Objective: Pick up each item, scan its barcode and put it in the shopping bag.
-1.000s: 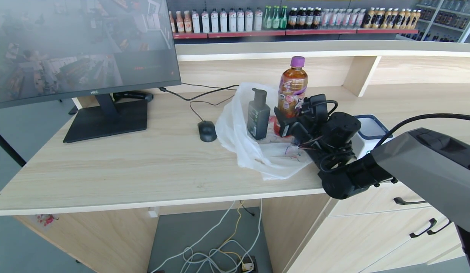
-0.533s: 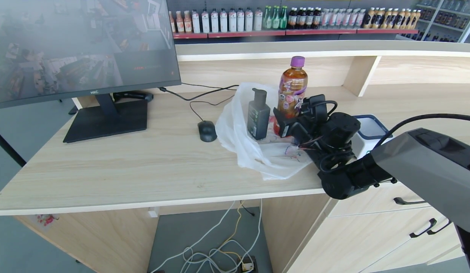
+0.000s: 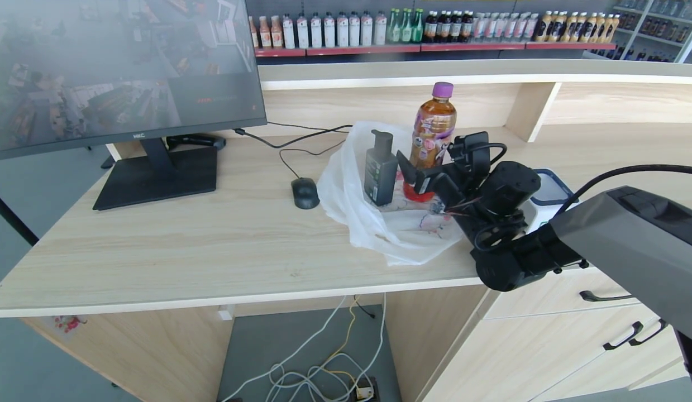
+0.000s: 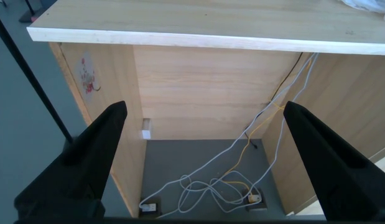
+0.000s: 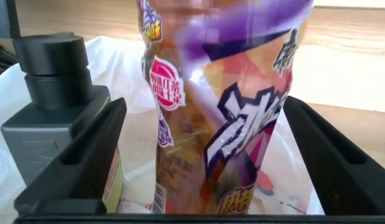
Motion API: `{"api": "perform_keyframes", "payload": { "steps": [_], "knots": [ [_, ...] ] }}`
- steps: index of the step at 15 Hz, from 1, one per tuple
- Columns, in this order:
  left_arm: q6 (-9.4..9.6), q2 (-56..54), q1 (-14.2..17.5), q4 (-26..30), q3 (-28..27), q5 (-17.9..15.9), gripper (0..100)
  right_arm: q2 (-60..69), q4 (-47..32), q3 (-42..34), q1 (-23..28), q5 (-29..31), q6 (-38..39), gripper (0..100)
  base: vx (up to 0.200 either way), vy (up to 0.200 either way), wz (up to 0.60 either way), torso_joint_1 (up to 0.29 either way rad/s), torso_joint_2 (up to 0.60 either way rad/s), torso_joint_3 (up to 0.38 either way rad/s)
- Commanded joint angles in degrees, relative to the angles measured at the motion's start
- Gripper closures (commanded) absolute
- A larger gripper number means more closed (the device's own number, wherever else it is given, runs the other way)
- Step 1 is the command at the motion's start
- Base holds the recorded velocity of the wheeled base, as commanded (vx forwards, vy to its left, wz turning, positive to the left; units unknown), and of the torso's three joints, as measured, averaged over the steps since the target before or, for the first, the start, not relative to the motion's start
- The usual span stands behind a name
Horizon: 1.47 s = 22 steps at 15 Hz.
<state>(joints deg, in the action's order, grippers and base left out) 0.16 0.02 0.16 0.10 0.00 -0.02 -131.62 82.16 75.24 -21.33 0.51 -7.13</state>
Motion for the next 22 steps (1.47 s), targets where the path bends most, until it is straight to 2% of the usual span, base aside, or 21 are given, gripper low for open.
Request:
{"api": "perform_keyframes", "payload": {
  "steps": [1,10,12,15,18,19,21,22],
  "knots": [
    [0.02,-0.02,0.02,-0.01,0.0,-0.06,0,1.28,0.8,-0.53,-0.02,0.02,-0.25,0,0.0,0.0,0.0,0.0,0.0,0.0],
    [0.02,-0.02,0.02,-0.01,0.0,0.02,0,11.74,0.54,-2.55,0.68,-0.42,-2.8,0,0.0,0.0,0.0,0.0,0.0,0.0],
    [0.02,-0.02,0.02,-0.01,0.0,0.02,0,17.28,0.54,-6.33,1.38,-0.51,-2.71,0,0.0,0.0,0.0,0.0,0.0,0.0],
    [0.02,-0.02,0.02,-0.01,0.0,0.02,0,27.3,0.89,-18.2,2.0,-0.51,-2.54,0,0.0,0.0,0.0,0.0,0.0,0.0],
    [0.02,-0.02,0.02,-0.01,0.0,-0.06,0,37.05,3.88,-33.23,2.35,-0.34,-2.54,0,0.0,0.0,0.0,0.0,0.0,0.0],
    [0.02,-0.02,0.02,-0.01,0.0,-0.06,0,42.15,7.66,-43.78,2.35,-0.34,-2.54,0,0.0,0.0,0.0,0.0,0.0,0.0],
    [0.02,-0.02,0.02,-0.01,0.0,-0.06,0,51.99,7.84,-60.04,2.26,-0.34,-2.36,0,0.0,0.0,0.0,0.0,0.0,0.0],
    [0.02,-0.02,0.02,-0.01,0.0,0.02,0,55.24,7.84,-64.25,2.26,-0.34,-2.27,0,0.0,0.0,0.0,0.0,0.0,0.0]
  ]
}}
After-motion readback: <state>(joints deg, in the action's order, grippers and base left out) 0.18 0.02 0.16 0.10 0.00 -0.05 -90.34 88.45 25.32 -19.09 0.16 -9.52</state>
